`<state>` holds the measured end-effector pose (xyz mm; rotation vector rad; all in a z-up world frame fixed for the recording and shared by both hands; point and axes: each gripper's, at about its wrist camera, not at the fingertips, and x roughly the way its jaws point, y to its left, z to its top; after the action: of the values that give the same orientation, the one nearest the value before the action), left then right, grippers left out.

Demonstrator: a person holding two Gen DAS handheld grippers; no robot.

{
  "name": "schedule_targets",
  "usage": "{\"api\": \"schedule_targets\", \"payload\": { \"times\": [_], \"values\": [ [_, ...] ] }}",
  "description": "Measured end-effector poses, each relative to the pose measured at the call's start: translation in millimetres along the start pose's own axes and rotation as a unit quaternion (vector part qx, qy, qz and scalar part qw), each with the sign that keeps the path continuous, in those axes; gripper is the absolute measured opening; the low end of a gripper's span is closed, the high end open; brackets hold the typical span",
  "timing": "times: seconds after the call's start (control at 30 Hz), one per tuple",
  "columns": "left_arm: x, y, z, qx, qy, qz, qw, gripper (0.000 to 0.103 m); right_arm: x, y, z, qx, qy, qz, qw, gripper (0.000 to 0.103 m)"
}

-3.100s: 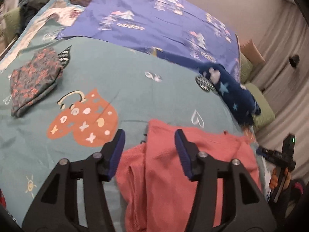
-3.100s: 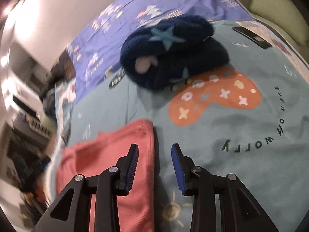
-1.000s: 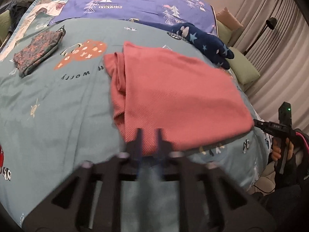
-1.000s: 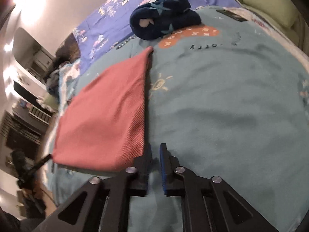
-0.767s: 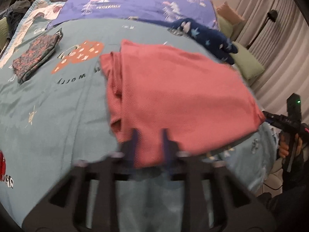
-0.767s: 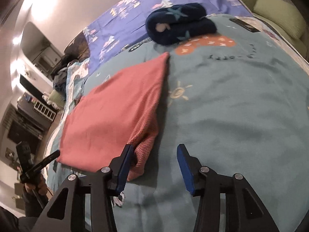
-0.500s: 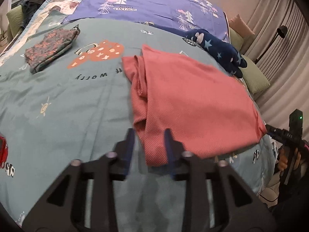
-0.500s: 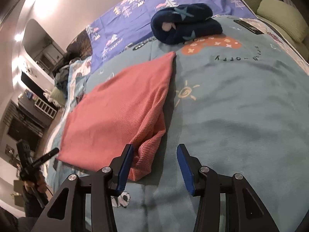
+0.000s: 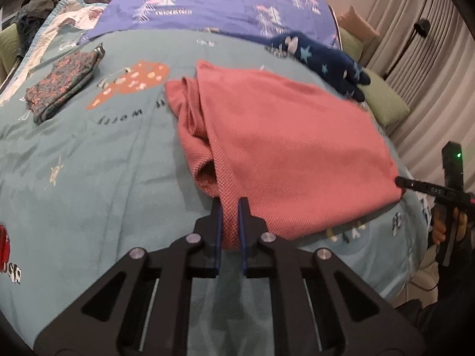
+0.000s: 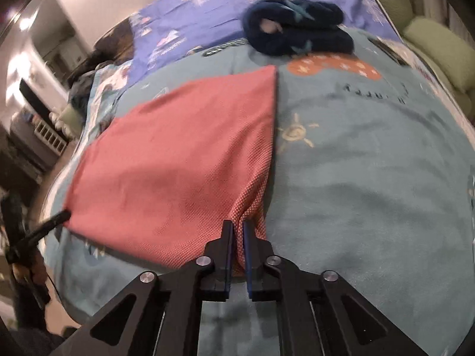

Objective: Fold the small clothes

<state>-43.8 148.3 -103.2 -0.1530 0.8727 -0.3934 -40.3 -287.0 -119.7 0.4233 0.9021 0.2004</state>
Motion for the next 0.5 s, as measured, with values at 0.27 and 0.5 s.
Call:
{"api": "schedule_targets", "payload": {
  "times": [0.27, 0.5],
  "values": [
    [-38, -11, -15, 0.054, -0.017, -0.024, 0.9981, 0.005, -18, -18, -11, 0.008, 0.023, -0.012, 1.0, 0.006],
    [-28, 9, -30, 0.006, 0.007, -0.003, 1.0, 0.01, -32, -21, -14, 0.023, -0.003, -0.092, 0.995, 0.018]
  ]
}}
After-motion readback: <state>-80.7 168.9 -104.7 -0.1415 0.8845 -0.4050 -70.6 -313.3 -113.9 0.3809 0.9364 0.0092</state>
